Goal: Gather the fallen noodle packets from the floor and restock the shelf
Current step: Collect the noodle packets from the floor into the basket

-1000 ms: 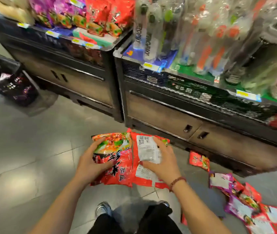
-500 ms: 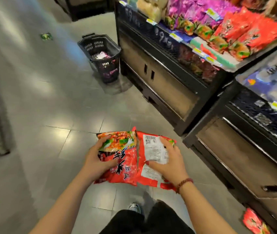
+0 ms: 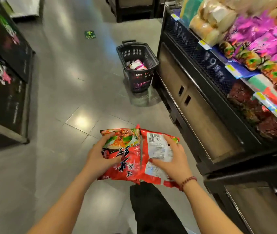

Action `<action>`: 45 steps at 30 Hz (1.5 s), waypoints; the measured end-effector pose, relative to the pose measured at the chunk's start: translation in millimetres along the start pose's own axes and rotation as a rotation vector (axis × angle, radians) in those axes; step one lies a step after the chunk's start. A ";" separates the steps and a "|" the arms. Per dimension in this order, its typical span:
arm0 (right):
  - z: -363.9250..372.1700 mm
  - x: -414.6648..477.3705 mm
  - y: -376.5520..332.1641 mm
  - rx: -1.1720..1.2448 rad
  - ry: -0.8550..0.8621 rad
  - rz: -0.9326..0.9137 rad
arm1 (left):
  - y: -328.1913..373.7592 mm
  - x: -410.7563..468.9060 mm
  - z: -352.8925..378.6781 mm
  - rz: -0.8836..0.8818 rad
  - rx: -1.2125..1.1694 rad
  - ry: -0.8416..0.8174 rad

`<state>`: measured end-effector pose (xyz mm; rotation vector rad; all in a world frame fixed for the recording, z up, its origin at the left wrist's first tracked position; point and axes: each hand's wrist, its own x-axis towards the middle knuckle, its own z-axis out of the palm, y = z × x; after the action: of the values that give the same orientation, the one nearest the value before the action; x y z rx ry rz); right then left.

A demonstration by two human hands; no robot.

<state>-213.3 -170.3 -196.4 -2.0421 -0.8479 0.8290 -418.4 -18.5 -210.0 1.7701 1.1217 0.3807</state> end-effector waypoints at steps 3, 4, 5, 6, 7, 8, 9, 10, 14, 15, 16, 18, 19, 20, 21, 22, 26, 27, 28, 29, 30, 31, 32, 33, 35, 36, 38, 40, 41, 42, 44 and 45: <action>-16.1 62.3 -10.9 0.009 -0.025 -0.015 | 21.1 53.7 -0.4 -0.013 0.005 0.025; -20.8 81.5 -14.4 0.016 -0.029 -0.023 | 28.7 70.2 -0.3 -0.015 0.004 0.039; -25.0 101.4 -18.8 0.021 -0.033 -0.037 | 35.2 86.8 -0.6 -0.017 -0.005 0.056; -28.3 120.6 -23.1 0.021 -0.040 -0.044 | 40.4 102.5 -1.3 -0.017 -0.010 0.068; -30.8 138.4 -27.3 0.020 -0.046 -0.042 | 44.1 117.4 -2.7 -0.019 -0.007 0.071; -32.9 155.4 -31.7 0.018 -0.052 -0.038 | 47.2 131.6 -4.5 -0.020 -0.001 0.074; -34.0 171.1 -36.5 0.016 -0.058 -0.038 | 49.5 145.2 -6.8 -0.028 -0.003 0.079; -34.4 186.1 -41.2 0.010 -0.065 -0.038 | 51.3 158.5 -9.6 -0.033 -0.008 0.086; -27.6 248.8 -59.5 -0.016 -0.062 -0.040 | 51.9 218.3 -24.9 -0.062 -0.011 0.083; -23.8 265.4 -64.5 -0.017 -0.062 -0.046 | 50.3 235.4 -29.8 -0.073 -0.009 0.081; -19.9 283.2 -70.2 -0.017 -0.059 -0.054 | 49.0 253.8 -35.2 -0.075 -0.010 0.082; -12.3 320.8 -84.1 -0.013 -0.057 -0.074 | 47.5 293.2 -47.1 -0.063 -0.011 0.078; -8.2 340.1 -92.6 -0.013 -0.060 -0.083 | 47.0 313.9 -54.1 -0.057 -0.014 0.076; -4.1 359.7 -102.0 -0.017 -0.061 -0.089 | 46.1 335.3 -61.7 -0.054 -0.023 0.073; -0.2 379.8 -112.7 -0.021 -0.057 -0.093 | 46.3 357.4 -69.9 -0.048 -0.037 0.071; 4.2 400.8 -123.9 -0.025 -0.052 -0.093 | 47.1 379.8 -78.9 -0.038 -0.052 0.069; 21.9 479.7 -168.5 -0.029 -0.032 -0.071 | 55.5 471.1 -119.5 -0.017 -0.038 0.050; 25.2 497.3 -177.7 -0.021 -0.021 -0.065 | 58.5 493.1 -128.8 -0.007 -0.034 0.048; 27.7 514.6 -186.2 -0.013 -0.012 -0.057 | 61.1 515.0 -137.6 0.001 -0.035 0.046; 29.7 531.0 -193.6 -0.009 -0.005 -0.048 | 63.2 535.9 -145.2 0.008 -0.036 0.042; 31.3 546.7 -199.7 -0.007 0.000 -0.039 | 65.2 555.5 -151.1 0.012 -0.036 0.034; 32.1 562.9 -204.6 -0.005 0.004 -0.027 | 67.8 574.3 -155.0 0.014 -0.036 0.020; 32.4 579.8 -208.7 -0.003 0.009 -0.016 | 69.9 592.9 -157.4 0.011 -0.033 0.005; 32.1 597.0 -212.0 0.000 0.013 -0.008 | 71.7 611.6 -158.5 0.006 -0.032 -0.009; 29.6 634.2 -217.2 0.003 0.025 -0.001 | 74.9 650.7 -158.1 -0.004 -0.029 -0.031; 27.9 653.9 -219.2 0.001 0.032 0.000 | 76.9 671.2 -157.2 -0.008 -0.025 -0.041; 24.9 696.3 -223.0 0.007 0.032 0.001 | 81.9 715.3 -154.8 -0.011 -0.017 -0.049; 21.3 746.4 -226.9 0.026 0.024 -0.017 | 89.9 763.0 -151.2 -0.009 -0.017 -0.036; 19.0 773.4 -228.5 0.034 0.017 -0.023 | 94.4 787.1 -149.1 -0.017 -0.014 -0.024; 16.1 799.8 -231.0 0.034 0.011 -0.026 | 99.2 811.4 -147.4 -0.026 -0.006 -0.012; 9.2 850.5 -235.2 0.014 -0.003 -0.019 | 110.1 859.8 -144.9 -0.046 0.017 0.003; 5.1 872.6 -236.5 0.014 -0.003 0.000 | 116.4 882.5 -143.6 -0.049 0.033 -0.004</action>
<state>211.6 626.7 -236.8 -2.0293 -0.8422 0.8356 9.9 774.5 -235.4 1.7675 1.1729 0.3311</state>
